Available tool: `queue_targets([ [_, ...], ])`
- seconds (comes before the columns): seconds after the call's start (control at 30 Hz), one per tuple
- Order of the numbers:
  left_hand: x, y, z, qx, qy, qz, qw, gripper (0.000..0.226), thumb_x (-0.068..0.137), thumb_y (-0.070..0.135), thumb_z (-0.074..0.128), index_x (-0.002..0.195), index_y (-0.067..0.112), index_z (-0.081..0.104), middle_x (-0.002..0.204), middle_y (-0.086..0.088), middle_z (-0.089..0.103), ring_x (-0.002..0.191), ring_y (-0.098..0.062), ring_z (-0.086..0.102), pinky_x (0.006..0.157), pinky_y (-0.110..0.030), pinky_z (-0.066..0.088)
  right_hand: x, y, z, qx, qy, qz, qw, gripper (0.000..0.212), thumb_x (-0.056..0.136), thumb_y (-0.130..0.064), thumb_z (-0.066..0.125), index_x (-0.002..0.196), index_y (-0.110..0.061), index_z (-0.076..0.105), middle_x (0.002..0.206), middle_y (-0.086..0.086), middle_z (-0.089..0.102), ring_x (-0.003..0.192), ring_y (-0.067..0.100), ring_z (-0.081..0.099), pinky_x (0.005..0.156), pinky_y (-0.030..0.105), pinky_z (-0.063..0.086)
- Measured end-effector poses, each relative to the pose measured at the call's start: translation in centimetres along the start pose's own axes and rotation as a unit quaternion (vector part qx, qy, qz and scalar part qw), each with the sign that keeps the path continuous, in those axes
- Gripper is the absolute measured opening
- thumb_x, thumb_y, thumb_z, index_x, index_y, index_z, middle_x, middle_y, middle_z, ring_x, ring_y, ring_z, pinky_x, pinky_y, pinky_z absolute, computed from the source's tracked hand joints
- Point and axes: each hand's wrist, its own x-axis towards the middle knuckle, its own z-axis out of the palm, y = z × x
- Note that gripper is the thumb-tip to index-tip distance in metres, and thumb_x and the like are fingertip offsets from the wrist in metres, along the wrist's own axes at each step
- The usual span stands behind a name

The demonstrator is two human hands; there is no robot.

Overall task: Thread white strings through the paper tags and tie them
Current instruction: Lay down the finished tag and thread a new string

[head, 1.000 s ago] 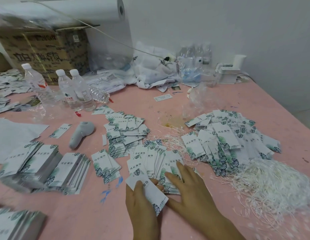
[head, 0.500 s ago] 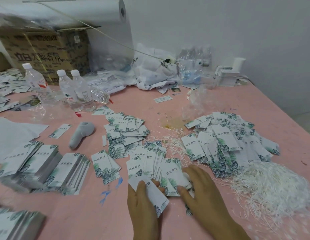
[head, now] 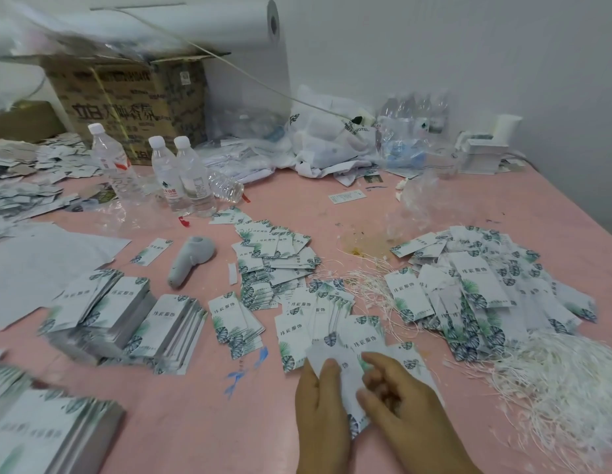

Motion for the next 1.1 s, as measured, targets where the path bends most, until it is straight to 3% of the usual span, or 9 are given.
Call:
queue_targets([
  [0.07, -0.2, 0.1, 0.1, 0.035, -0.022, 0.013, 0.999, 0.03, 0.102, 0.018, 0.05, 0.105, 0.04, 0.07, 0.099, 0.011, 0.075, 0.091, -0.009, 0.071, 0.07, -0.02, 0.056, 0.2, 0.2, 0.2, 0.057, -0.011, 0.033, 0.998, 0.039, 0.084, -0.008, 0.073, 0.095, -0.046, 0.07, 0.089, -0.007, 0.072, 0.081, 0.006, 0.066, 0.072, 0.008, 0.048],
  [0.13, -0.1, 0.6, 0.0, 0.08, -0.015, 0.027, 0.996, 0.017, 0.096, 0.041, 0.05, 0.107, 0.045, 0.062, 0.103, 0.013, 0.07, 0.096, -0.014, 0.067, 0.078, -0.034, 0.056, 0.5, 0.3, -0.4, 0.086, 0.019, 0.047, 0.995, 0.035, 0.086, -0.001, 0.069, 0.091, -0.035, 0.072, 0.086, -0.009, 0.075, 0.078, 0.004, 0.069, 0.068, 0.008, 0.05],
  [0.2, 1.3, 1.6, -0.9, 0.155, 0.034, 0.072, 0.985, 0.027, 0.086, 0.053, 0.048, 0.112, 0.049, 0.053, 0.113, 0.023, 0.058, 0.109, -0.008, 0.056, 0.086, -0.028, 0.048, 0.6, 0.7, -1.0, 0.102, 0.054, 0.066, 0.991, 0.032, 0.088, 0.001, 0.065, 0.094, -0.03, 0.069, 0.088, -0.011, 0.075, 0.078, 0.006, 0.07, 0.067, 0.013, 0.053],
  [0.3, 6.0, 3.4, -3.5, 0.352, 0.099, 0.163, 0.917, 0.047, 0.084, 0.033, 0.06, 0.129, 0.023, 0.052, 0.133, 0.001, 0.05, 0.126, -0.021, 0.042, 0.101, -0.032, 0.034, 0.6, 1.5, -1.3, 0.12, 0.087, 0.083, 0.985, 0.032, 0.09, 0.002, 0.063, 0.097, -0.029, 0.067, 0.089, -0.01, 0.075, 0.079, 0.006, 0.071, 0.066, 0.016, 0.055],
  [0.37, 9.3, 4.5, -5.3, 0.478, 0.111, 0.114, 0.864, 0.06, 0.085, 0.026, 0.067, 0.14, 0.011, 0.047, 0.145, -0.013, 0.043, 0.135, -0.032, 0.034, 0.11, -0.041, 0.027, 0.8, 1.8, -1.2, 0.11, 0.1, 0.08, 0.986, 0.032, 0.09, 0.0, 0.063, 0.096, -0.031, 0.067, 0.088, -0.011, 0.075, 0.078, 0.004, 0.07, 0.066, 0.016, 0.056],
  [0.47, 11.8, 4.4, -7.0, 0.57, 0.096, 0.022, 0.816, 0.073, 0.086, 0.042, 0.066, 0.147, 0.013, 0.037, 0.155, -0.016, 0.029, 0.144, -0.033, 0.024, 0.116, -0.045, 0.024, 0.9, 1.9, -0.8, 0.101, 0.095, 0.078, 0.987, 0.032, 0.09, -0.003, 0.064, 0.097, -0.034, 0.067, 0.088, -0.01, 0.075, 0.079, 0.007, 0.07, 0.074, 0.034, 0.061],
  [0.63, 13.3, 4.0, -7.9, 0.647, 0.065, 0.018, 0.759, 0.069, 0.084, 0.057, 0.062, 0.135, 0.013, 0.045, 0.142, -0.014, 0.044, 0.132, -0.034, 0.038, 0.107, -0.041, 0.033, 0.7, 1.9, -0.7, 0.088, 0.092, 0.047, 0.991, 0.041, 0.091, -0.005, 0.064, 0.093, -0.046, 0.067, 0.086, -0.01, 0.073, 0.077, 0.009, 0.068, 0.071, 0.025, 0.057],
  [0.9, 13.8, 6.5, -8.2, 0.699, -0.047, -0.041, 0.713, 0.038, 0.072, 0.026, 0.071, 0.094, 0.014, 0.043, 0.112, -0.011, 0.052, 0.106, -0.034, 0.048, 0.066, -0.034, 0.036, 0.6, 1.9, -0.8, 0.097, 0.099, 0.039, 0.99, 0.03, 0.091, -0.004, 0.064, 0.095, -0.034, 0.068, 0.086, -0.011, 0.072, 0.078, 0.009, 0.067, 0.073, 0.026, 0.056],
  [1.1, 12.9, 6.0, -7.9, 0.75, -0.041, -0.016, 0.66, 0.048, 0.08, 0.016, 0.073, 0.117, 0.003, 0.044, 0.123, -0.015, 0.054, 0.114, -0.033, 0.055, 0.083, -0.035, 0.045, 0.4, 2.1, -1.0, 0.105, 0.102, 0.03, 0.989, 0.03, 0.091, -0.007, 0.064, 0.095, -0.037, 0.068, 0.086, -0.007, 0.072, 0.08, 0.014, 0.068, 0.073, 0.034, 0.058],
])
